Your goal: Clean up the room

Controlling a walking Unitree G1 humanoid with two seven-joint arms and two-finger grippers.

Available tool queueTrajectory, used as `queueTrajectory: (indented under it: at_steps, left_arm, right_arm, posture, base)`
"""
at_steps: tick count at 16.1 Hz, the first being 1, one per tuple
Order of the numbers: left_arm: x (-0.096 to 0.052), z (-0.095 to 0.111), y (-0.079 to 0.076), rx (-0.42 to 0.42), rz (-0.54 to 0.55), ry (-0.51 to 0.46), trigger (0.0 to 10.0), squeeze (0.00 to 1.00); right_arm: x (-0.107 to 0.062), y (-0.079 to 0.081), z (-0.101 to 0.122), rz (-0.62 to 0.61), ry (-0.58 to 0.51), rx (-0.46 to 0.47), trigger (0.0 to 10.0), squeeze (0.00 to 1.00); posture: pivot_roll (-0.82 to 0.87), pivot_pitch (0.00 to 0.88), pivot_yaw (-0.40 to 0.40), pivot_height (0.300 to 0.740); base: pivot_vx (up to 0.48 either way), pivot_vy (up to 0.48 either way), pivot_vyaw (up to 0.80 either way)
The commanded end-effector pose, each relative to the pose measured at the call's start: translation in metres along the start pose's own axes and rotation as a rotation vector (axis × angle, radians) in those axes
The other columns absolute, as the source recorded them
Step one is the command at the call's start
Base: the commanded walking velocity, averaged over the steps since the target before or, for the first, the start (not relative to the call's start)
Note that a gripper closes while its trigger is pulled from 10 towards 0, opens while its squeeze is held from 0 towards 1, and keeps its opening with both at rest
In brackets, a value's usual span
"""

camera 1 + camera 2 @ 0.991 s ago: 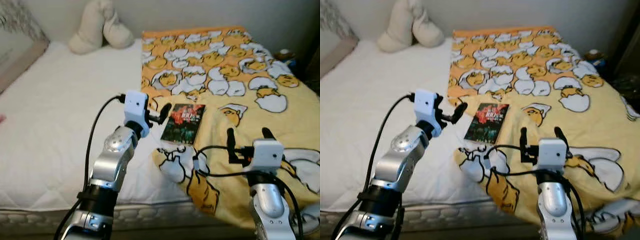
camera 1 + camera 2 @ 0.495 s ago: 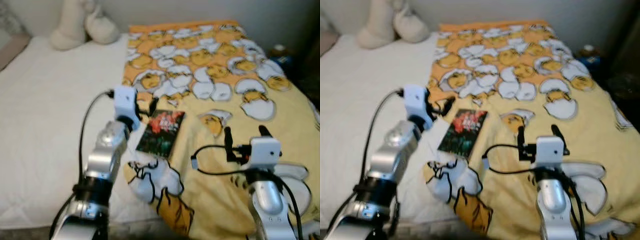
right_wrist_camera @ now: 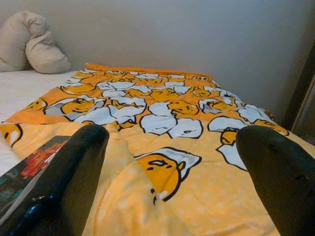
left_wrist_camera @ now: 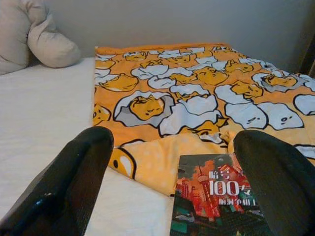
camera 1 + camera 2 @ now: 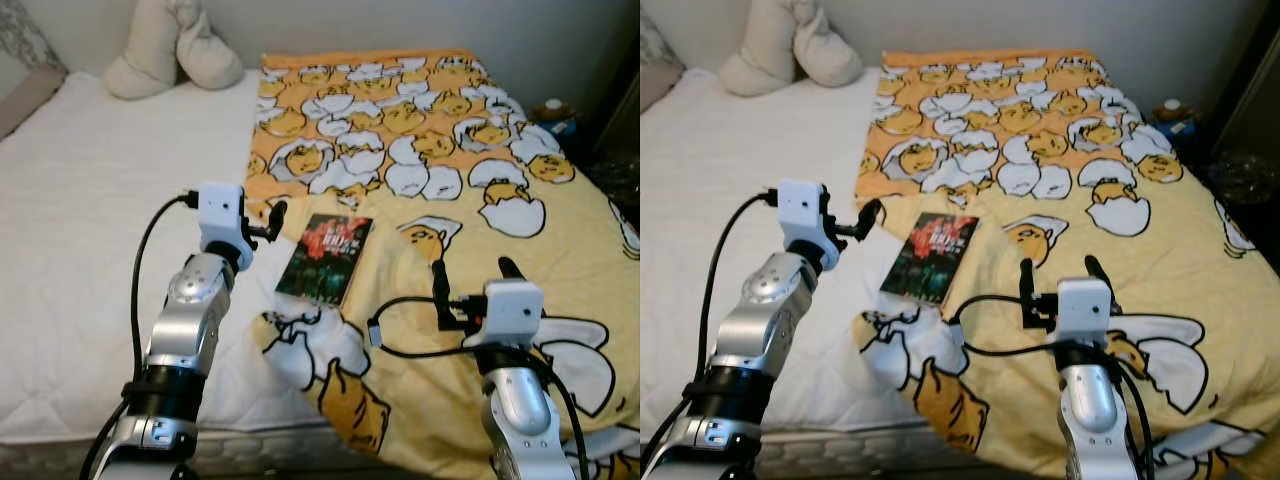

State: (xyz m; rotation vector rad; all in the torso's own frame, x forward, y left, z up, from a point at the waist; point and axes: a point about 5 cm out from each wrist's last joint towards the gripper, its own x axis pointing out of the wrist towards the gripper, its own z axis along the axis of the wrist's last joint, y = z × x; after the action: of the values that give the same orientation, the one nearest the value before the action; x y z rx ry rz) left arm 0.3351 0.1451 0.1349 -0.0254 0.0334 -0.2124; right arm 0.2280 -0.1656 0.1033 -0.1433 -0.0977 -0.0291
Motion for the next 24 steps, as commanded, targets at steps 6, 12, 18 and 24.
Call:
queueTrajectory:
  at_steps: [6,12,18,24]
  left_arm:
    - [0.002,0.003,-0.005,0.067,-0.034,0.0,10.0,0.0]
    - [0.018,-0.011,-0.011,-0.014,-0.063,0.124,10.0,0.0]
    - [0.044,-0.018,-0.018,-0.11,-0.078,0.22,10.0,0.0]
    - [0.011,0.046,0.006,0.111,0.007,-0.28,10.0,0.0]
  right_arm:
    - [0.006,0.004,-0.002,0.009,0.01,0.015,10.0,0.0]
    - [0.005,0.006,-0.002,0.021,0.011,0.017,10.0,0.0]
    - [-0.004,0.006,-0.001,0.025,0.021,0.013,10.0,0.0]
    - [-0.005,-0.005,0.01,-0.075,-0.042,0.029,10.0,0.0]
  posture:
    - [-0.1,0.0,0.064,0.74]
    - [-0.1,0.0,0.058,0.74]
    - [-0.14,0.003,0.065,0.74]
    - [-0.15,0.0,0.101,0.74]
  base:
    - [0.0,0.32,-0.73]
    - [0.0,0.0,0.0]
    - [0.0,0.0,0.0]
    - [0.0,0.0,0.0]
